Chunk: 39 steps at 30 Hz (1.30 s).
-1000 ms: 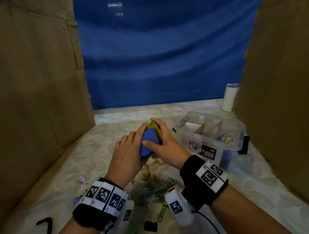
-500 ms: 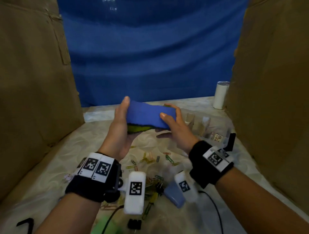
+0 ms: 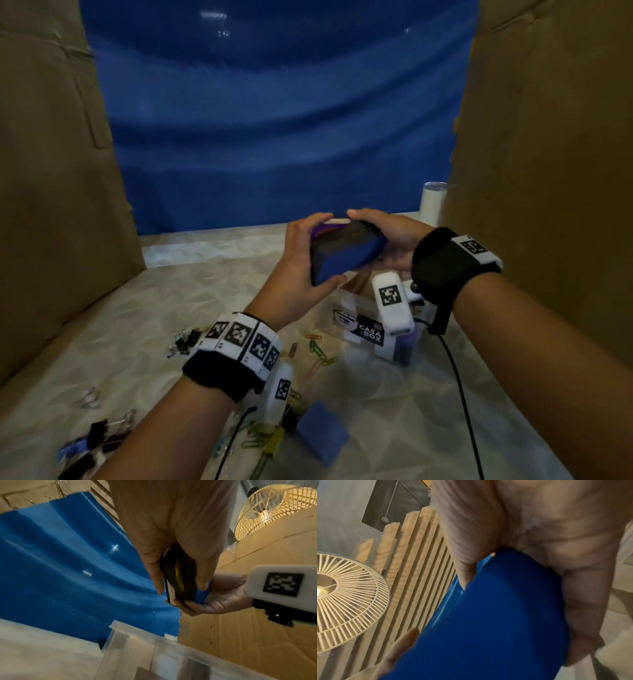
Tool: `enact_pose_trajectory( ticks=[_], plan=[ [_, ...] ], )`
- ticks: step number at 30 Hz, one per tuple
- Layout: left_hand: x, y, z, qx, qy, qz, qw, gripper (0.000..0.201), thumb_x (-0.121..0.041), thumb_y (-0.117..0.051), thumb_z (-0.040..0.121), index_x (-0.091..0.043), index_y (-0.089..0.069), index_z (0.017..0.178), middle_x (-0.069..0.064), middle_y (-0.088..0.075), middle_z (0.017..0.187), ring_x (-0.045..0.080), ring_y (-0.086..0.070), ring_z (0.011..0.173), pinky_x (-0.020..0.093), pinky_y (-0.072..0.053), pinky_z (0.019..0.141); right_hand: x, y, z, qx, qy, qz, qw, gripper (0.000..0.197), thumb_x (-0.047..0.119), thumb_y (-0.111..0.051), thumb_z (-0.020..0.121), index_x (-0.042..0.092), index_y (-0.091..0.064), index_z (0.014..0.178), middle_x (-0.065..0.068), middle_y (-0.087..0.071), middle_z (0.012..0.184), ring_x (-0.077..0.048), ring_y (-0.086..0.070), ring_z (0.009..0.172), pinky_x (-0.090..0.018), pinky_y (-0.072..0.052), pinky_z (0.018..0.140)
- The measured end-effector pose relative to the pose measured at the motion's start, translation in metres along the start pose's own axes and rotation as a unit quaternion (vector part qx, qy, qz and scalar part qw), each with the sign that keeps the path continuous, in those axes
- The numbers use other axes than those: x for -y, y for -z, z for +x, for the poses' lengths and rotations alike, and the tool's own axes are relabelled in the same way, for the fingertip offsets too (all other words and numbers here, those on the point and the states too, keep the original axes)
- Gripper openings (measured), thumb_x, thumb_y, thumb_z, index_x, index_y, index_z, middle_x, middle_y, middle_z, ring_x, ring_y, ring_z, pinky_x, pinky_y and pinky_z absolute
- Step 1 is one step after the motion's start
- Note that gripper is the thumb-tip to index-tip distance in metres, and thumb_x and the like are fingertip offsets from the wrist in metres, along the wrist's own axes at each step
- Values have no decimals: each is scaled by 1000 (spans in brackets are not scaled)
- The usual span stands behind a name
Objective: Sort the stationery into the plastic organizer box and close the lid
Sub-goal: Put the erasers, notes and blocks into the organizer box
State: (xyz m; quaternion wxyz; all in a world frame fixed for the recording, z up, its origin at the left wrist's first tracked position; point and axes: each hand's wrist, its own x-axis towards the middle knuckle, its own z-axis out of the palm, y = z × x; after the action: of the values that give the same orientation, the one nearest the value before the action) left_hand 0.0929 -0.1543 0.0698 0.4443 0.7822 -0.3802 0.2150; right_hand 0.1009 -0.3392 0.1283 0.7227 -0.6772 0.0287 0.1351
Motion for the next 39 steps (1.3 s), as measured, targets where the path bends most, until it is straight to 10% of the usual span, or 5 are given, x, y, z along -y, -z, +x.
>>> enact_pose_trajectory(
  ticks=[8,13,20,34,39],
  plan=[
    [17,-50,13,-12,212,-133,968,73,-58,-70,66,-48,-24,122,5,-37,137,20,-52,121,48,-49,98,8,28,25,-110,12,-128,986,31,36,-63,88,19,-49,109,-9,-58,94,-27,-62,82,-59,-52,87],
    [21,-57,20,48,207,-70,975,70,-33,-77,73,-35,-34,128,-2,-55,126,11,-57,104,26,-51,85,16,50,29,-128,24,-225,966,36,37,-67,85,19,-51,111,-4,-60,93,-22,-62,81,-47,-58,77],
    [20,-68,28,98,224,179,953,72,-54,-69,72,-30,-40,133,-3,-46,123,20,-42,116,41,-39,98,9,62,45,-110,18,-280,954,36,36,-71,82,21,-48,106,-3,-59,96,-18,-62,79,-35,-56,61],
    [24,-70,34,119,163,305,931,28,-45,-52,89,-28,-64,108,-5,-61,112,19,-52,107,37,-30,83,0,70,58,-80,-40,-459,884,58,54,-71,73,21,-52,117,-10,-58,119,-29,-58,109,-52,-53,91],
    [27,-66,32,114,163,296,934,30,-40,-55,89,-33,-56,118,-9,-67,105,18,-54,108,38,-32,86,3,59,61,-35,-60,-520,851,33,53,-54,88,20,-63,87,-17,-63,119,-30,-59,107,-41,-46,96]
  ],
)
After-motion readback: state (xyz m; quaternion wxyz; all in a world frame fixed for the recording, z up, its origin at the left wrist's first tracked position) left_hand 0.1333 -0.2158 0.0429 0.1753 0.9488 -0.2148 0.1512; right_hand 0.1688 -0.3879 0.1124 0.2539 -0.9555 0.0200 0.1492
